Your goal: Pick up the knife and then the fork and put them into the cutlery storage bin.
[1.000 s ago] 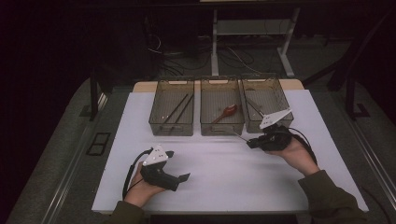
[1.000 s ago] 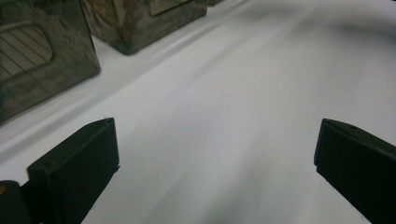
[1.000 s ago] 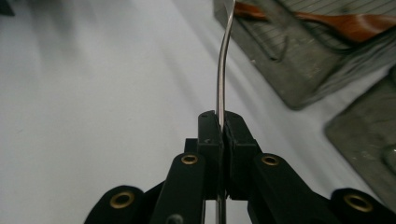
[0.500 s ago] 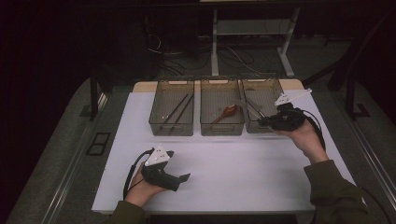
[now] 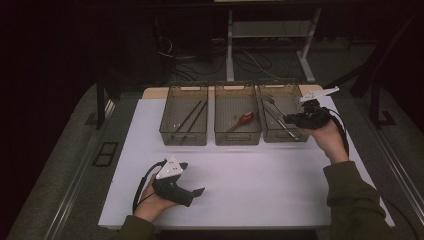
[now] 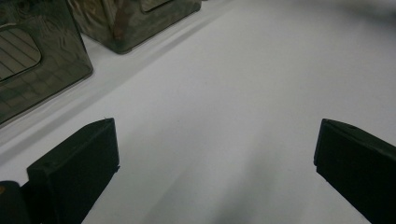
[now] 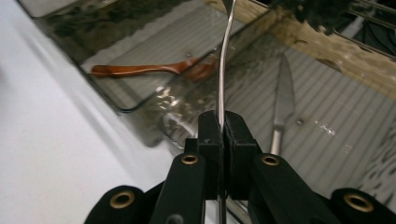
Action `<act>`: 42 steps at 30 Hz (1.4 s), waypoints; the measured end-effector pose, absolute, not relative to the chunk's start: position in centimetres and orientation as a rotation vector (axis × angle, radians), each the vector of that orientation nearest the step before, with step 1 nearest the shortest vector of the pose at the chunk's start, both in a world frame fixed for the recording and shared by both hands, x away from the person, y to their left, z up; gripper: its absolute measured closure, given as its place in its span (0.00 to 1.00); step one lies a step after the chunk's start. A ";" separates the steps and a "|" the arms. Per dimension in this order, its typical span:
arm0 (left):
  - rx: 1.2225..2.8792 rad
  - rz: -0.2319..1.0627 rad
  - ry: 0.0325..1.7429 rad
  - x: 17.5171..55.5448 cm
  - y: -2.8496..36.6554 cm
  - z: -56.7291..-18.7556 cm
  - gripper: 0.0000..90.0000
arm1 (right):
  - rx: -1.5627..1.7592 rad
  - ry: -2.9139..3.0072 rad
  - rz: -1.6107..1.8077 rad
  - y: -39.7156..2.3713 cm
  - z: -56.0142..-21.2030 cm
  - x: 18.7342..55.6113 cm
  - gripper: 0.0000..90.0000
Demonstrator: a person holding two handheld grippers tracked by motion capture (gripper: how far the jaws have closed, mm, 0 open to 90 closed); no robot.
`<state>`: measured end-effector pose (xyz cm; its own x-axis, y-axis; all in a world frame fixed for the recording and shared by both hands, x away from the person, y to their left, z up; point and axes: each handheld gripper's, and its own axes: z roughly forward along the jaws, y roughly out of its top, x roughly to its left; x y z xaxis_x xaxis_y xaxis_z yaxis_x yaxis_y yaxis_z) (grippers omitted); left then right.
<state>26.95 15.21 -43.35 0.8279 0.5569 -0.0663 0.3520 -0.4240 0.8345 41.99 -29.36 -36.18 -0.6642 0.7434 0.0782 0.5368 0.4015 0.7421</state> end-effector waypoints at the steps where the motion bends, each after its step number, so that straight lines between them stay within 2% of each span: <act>1: 2.054 0.272 0.668 27.0 15.2 -43.3 0.00 | 1.136 2.391 1.116 -29.4 -36.3 42.1 0.95; 20: 2.071 0.256 0.663 27.0 15.1 -43.6 0.00 | 1.307 2.282 1.021 -31.8 -37.5 45.9 0.95; 32: 2.088 0.250 0.653 26.9 15.0 -43.7 0.00 | 1.393 2.299 0.905 -31.2 -39.1 48.4 0.95; 42: 2.094 0.246 0.650 26.9 14.9 -43.7 0.00 | 1.404 2.339 0.842 -30.8 -39.9 48.7 0.94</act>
<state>26.87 14.86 -43.72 0.8420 0.5351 -0.0688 0.3558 -0.4549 0.8164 48.65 -30.81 -39.92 -0.4854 0.8727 0.0523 0.7060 0.3559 0.6123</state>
